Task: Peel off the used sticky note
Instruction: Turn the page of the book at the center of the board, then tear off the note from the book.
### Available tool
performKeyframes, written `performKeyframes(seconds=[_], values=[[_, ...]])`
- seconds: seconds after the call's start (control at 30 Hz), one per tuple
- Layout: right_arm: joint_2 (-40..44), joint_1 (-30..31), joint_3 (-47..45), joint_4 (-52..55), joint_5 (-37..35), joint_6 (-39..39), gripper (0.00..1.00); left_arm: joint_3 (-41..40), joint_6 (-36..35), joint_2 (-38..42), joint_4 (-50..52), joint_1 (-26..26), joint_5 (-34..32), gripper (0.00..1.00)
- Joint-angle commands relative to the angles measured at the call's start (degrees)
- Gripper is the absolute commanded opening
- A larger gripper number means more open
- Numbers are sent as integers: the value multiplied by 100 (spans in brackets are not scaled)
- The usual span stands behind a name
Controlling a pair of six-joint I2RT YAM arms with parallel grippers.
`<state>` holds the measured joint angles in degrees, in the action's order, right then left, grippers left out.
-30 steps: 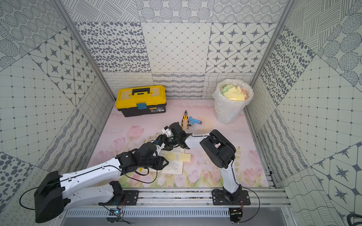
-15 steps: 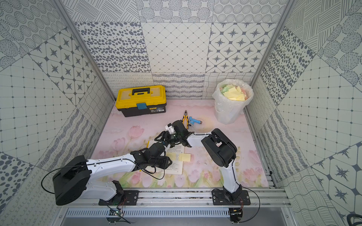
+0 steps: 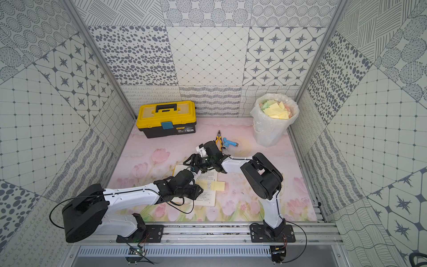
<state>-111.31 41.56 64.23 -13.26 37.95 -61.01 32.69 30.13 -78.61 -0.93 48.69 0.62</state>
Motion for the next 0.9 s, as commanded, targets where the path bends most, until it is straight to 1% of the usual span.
performKeyframes(seconds=[0.0,0.33,0.5,0.67,0.87], values=[[711,-284,-292,334,276,388,72,-241,390,-9,-70,-147,-473,25],[1761,-922,-938,897,69,703,75,-375,88,-172,-382,-205,-266,25],[2367,-1065,-1315,1454,-139,961,76,-497,-286,-136,-597,-208,9,26],[3062,-1230,-1942,1743,-292,984,76,-638,-709,-65,-763,-205,273,26],[3913,-1428,-2745,2011,-513,882,78,-721,-1040,-16,-791,-203,406,26]])
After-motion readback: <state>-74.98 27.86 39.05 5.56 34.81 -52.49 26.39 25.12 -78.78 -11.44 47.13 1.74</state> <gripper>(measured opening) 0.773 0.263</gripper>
